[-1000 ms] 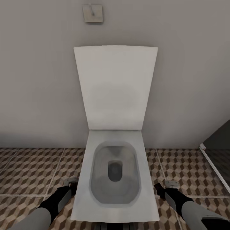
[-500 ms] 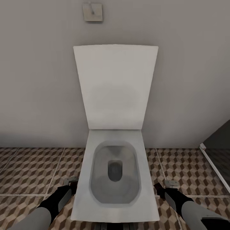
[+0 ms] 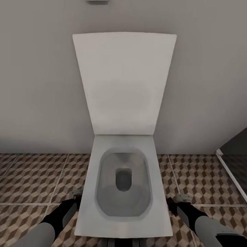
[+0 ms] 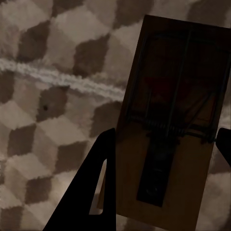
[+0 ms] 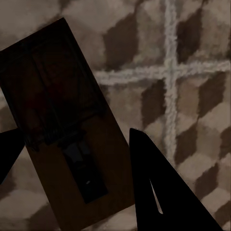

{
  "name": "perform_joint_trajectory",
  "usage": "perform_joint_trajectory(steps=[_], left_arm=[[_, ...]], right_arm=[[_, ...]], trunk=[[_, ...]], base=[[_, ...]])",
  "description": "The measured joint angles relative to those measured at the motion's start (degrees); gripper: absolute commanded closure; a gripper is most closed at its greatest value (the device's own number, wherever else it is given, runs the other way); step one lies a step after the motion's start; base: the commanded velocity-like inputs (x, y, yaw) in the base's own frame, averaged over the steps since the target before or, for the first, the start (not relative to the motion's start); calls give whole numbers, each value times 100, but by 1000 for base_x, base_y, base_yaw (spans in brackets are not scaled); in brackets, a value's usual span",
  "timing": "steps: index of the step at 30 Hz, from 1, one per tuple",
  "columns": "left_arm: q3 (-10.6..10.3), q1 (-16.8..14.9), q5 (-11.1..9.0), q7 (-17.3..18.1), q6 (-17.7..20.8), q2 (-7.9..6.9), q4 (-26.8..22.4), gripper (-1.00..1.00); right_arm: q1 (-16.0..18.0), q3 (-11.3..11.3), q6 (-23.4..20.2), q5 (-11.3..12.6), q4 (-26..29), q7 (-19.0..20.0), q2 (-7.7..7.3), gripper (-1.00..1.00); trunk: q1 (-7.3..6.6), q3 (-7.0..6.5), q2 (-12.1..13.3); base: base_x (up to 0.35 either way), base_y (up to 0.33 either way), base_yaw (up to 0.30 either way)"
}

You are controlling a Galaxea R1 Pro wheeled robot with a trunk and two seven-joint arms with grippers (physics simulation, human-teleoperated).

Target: Take the four mousetraps from the cabinet in the bathroom and place them on the bathroom floor. Make sure all four end up on the same floor surface, and ensure that at least two of them are either under or directly next to the same bathroom sink.

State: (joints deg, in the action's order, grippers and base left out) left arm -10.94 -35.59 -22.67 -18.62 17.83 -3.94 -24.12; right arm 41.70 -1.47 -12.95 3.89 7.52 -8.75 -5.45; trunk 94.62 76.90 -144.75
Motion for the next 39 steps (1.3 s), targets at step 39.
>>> perform_joint_trajectory(steps=[39], left_arm=[[0, 0, -1, -7, -57, -5, -8, 100]], right_arm=[[3, -4, 762, -22, 36, -107, 15, 100]], trunk=[[0, 0, 0]], base=[[0, 0, 0]])
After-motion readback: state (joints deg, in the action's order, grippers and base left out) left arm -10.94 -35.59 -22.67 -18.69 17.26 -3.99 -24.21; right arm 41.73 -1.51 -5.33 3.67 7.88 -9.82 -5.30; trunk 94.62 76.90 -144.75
